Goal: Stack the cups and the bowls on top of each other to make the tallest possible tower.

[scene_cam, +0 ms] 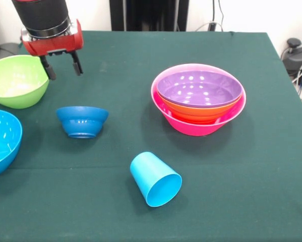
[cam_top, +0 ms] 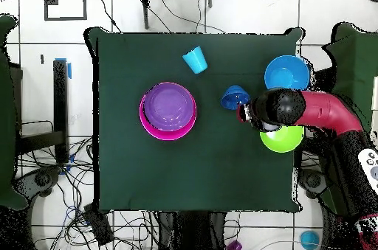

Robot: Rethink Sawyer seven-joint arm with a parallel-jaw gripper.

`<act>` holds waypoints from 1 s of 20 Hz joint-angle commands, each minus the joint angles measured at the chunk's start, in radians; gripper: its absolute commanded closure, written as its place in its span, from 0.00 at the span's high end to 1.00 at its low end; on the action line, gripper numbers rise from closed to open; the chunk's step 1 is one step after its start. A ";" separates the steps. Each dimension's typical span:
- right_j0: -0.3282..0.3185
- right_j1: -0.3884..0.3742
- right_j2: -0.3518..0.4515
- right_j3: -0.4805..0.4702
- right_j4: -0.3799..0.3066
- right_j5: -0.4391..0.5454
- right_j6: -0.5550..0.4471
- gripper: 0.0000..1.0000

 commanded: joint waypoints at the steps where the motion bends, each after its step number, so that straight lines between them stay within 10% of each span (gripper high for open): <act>1: 0.032 0.021 -0.011 0.002 -0.121 -0.053 -0.200 1.00; 20: 0.016 -0.028 0.004 -0.041 -0.094 0.059 -0.284 1.00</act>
